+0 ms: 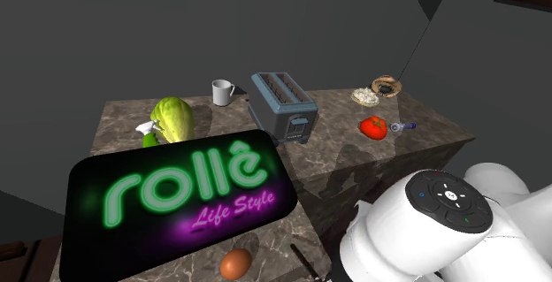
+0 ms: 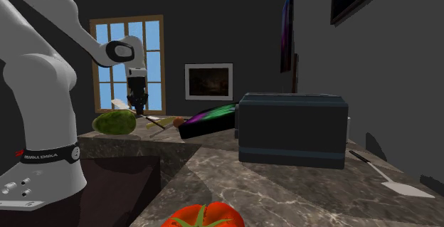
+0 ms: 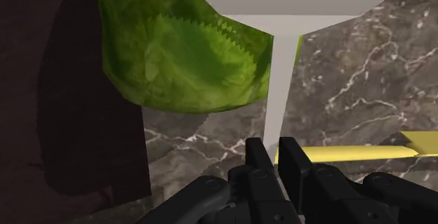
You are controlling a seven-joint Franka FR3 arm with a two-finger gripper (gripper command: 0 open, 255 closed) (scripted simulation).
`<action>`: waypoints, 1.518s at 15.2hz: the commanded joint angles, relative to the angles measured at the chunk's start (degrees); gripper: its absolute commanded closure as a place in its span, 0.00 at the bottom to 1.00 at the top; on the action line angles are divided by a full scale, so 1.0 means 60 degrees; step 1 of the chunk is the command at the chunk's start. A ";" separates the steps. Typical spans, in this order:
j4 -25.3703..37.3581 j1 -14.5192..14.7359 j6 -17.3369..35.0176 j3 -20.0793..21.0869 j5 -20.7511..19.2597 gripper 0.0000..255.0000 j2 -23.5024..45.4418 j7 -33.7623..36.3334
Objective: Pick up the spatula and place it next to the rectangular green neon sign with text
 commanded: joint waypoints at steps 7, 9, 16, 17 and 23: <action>-0.0367 -0.0584 0.1524 0.0974 -0.0001 1.00 0.1118 0.0189; -0.0443 -0.0795 0.1925 0.1263 -0.0060 1.00 0.1438 0.0275; -0.0598 -0.1471 0.2934 0.2049 -0.0425 1.00 0.2304 0.0620; -0.0598 -0.1466 0.2937 0.2044 -0.0434 1.00 0.2309 0.0626; -0.0600 -0.1469 0.2942 0.2045 -0.0436 0.00 0.2313 0.0626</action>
